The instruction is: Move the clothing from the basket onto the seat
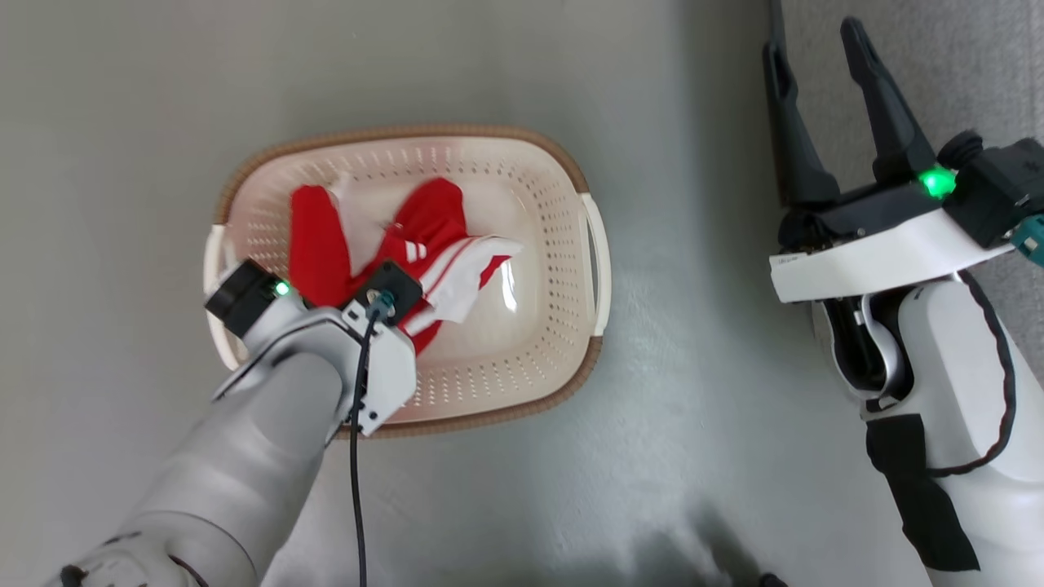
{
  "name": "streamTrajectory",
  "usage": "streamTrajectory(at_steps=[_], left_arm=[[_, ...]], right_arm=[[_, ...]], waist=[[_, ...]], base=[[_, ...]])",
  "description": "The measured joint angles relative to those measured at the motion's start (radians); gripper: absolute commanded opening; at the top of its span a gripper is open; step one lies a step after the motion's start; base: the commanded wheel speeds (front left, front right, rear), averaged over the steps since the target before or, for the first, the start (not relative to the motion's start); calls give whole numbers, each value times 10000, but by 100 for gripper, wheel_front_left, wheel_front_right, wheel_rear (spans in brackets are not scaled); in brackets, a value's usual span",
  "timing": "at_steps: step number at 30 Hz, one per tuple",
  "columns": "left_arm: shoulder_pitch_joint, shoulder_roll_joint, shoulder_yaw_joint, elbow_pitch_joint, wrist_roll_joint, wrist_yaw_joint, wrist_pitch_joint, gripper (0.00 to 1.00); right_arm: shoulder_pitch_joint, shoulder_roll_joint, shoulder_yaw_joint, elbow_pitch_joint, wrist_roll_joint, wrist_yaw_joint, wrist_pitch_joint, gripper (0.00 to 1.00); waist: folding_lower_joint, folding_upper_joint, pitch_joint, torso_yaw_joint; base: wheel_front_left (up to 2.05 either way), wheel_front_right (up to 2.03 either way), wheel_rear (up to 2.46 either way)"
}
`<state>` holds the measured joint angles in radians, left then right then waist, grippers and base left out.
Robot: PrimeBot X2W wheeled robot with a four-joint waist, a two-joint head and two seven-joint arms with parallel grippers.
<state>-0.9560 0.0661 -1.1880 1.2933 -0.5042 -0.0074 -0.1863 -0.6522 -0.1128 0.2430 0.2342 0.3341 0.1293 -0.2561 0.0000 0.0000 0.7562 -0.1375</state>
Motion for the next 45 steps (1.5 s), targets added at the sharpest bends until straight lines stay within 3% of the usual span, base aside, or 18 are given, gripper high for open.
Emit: streamTrajectory(at_steps=[9, 19, 30, 37, 45], left_arm=[[998, -205, 648, -407, -740, -267, -619, 0], [2108, -276, 1875, -3173, -957, 470, -650, 0], [4156, -25, 4669, -6272, -418, 1141, -650, 0], [5020, 144, 5672, -7649, 347, 1126, -650, 0], [5497, 67, 6558, -8548, 550, 748, -650, 0]], right_arm=[[724, -161, 111, 451, 29, 0, 0, 100], [1761, -180, 82, 1020, 29, 0, 0, 100], [2717, -109, 88, 1392, 12, 0, 0, 100], [3157, -40, 104, 1580, 10, 0, 2, 100], [3430, 21, 148, 1726, 10, 0, 0, 100]], waist=[[1, 0, -1751, 461], [0, 0, -3584, 1053], [0, 0, -5247, 1466], [0, 0, -5897, 1482], [0, 0, -6292, 1496]], base=[[0, 0, 0], [0, 0, 0], [0, 0, 0], [0, 0, 0], [0, 0, 0]])
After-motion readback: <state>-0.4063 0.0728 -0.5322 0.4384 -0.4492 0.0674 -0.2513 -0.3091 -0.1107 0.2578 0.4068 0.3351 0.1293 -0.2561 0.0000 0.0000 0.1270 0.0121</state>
